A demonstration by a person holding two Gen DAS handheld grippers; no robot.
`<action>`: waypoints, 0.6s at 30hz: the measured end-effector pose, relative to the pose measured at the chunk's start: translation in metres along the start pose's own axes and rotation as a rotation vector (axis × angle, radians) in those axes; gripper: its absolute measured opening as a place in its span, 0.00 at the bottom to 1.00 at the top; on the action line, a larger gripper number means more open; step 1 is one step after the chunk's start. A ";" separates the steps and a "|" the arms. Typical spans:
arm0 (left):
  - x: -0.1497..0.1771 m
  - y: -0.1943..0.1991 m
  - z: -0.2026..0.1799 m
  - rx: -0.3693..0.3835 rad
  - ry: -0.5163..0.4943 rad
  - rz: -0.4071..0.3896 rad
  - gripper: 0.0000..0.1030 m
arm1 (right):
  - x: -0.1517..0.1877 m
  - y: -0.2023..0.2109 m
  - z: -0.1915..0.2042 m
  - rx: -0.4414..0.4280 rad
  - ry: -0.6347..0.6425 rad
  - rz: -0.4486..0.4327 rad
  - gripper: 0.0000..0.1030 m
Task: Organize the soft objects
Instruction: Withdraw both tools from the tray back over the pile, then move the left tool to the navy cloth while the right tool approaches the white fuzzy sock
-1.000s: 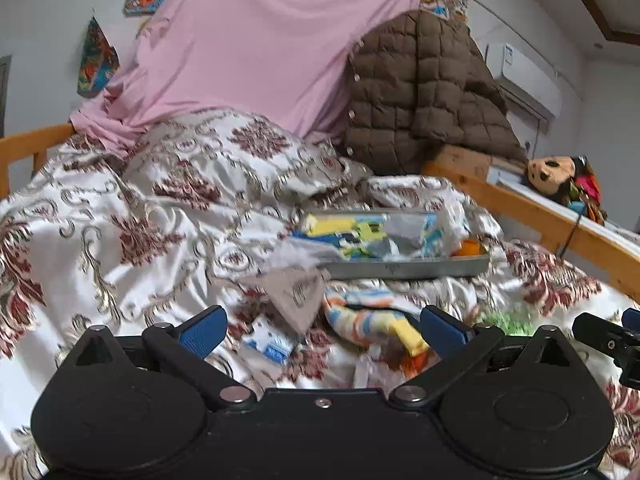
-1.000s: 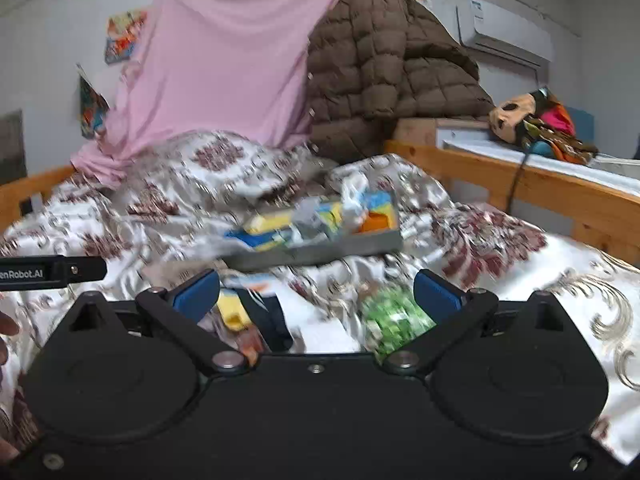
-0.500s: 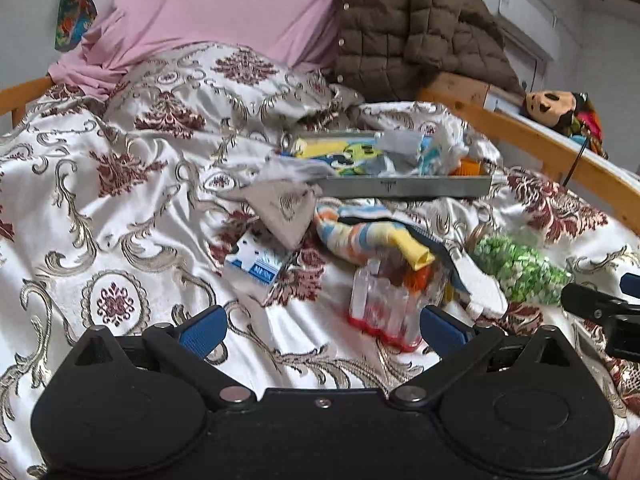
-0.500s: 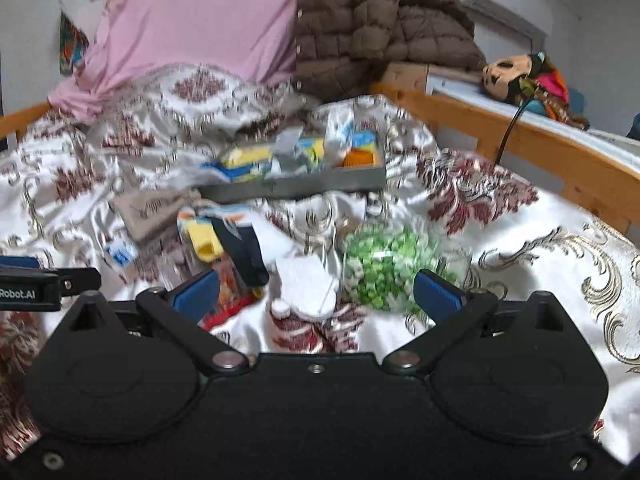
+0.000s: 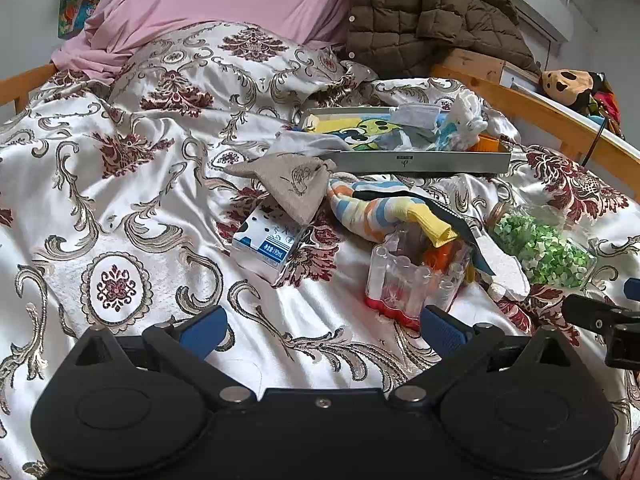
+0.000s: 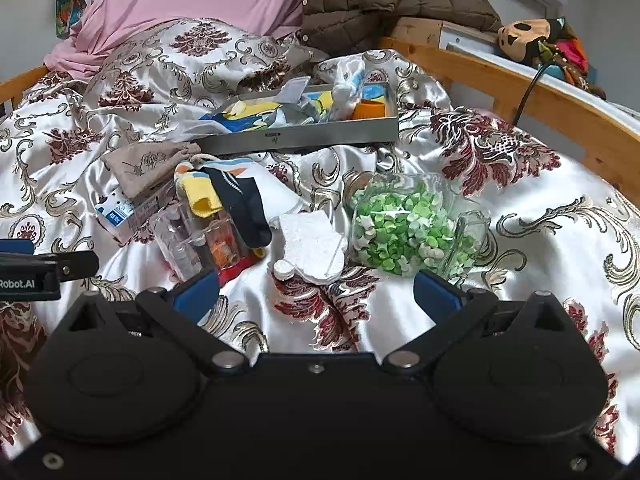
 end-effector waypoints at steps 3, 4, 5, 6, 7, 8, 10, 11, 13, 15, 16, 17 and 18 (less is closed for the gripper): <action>0.000 -0.003 0.000 -0.007 0.005 0.003 0.99 | 0.000 -0.003 0.002 -0.003 0.001 0.012 0.99; 0.000 -0.004 0.001 -0.010 0.005 0.003 0.99 | 0.000 -0.004 0.003 -0.007 0.000 0.018 0.99; -0.001 -0.005 0.002 -0.012 0.006 0.003 0.99 | 0.000 -0.006 0.003 -0.011 -0.001 0.024 0.99; -0.001 -0.007 0.002 -0.014 0.007 0.003 0.99 | 0.000 -0.008 0.004 -0.015 -0.002 0.031 0.99; -0.002 -0.008 0.002 -0.017 0.009 0.002 0.99 | 0.000 -0.010 0.005 -0.019 -0.003 0.038 0.99; -0.003 -0.009 0.002 -0.019 0.010 -0.001 0.99 | 0.000 -0.012 0.005 -0.024 -0.005 0.042 0.99; -0.006 -0.011 0.001 -0.023 0.005 -0.010 0.99 | 0.000 -0.015 0.004 -0.034 -0.011 0.050 0.99; -0.008 -0.013 0.001 -0.026 0.001 -0.016 0.99 | 0.000 -0.018 0.004 -0.038 -0.014 0.055 0.99; -0.010 -0.015 0.001 -0.030 0.002 -0.026 0.99 | 0.001 -0.023 0.003 -0.045 -0.024 0.068 0.99; -0.012 -0.018 0.002 -0.029 0.012 -0.031 0.99 | 0.003 -0.026 0.003 -0.053 -0.036 0.078 0.99; -0.013 -0.020 0.004 -0.031 0.017 -0.032 0.99 | 0.003 -0.027 0.003 -0.056 -0.040 0.080 0.99; -0.014 -0.021 0.005 -0.034 0.023 -0.032 0.99 | 0.003 -0.027 0.004 -0.059 -0.042 0.081 0.99; -0.014 -0.022 0.006 -0.036 0.027 -0.033 0.99 | 0.003 -0.028 0.004 -0.061 -0.042 0.082 0.99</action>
Point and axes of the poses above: each gripper's, at about its wrist camera, not at the fingertips, and y roughly against the way its jaws point, z to its left, x to its underside, the point moved 8 cm from there along -y, roughly the way its jaws point, and after that the axes turned 6 degrees about y, right-handed, at the moved point
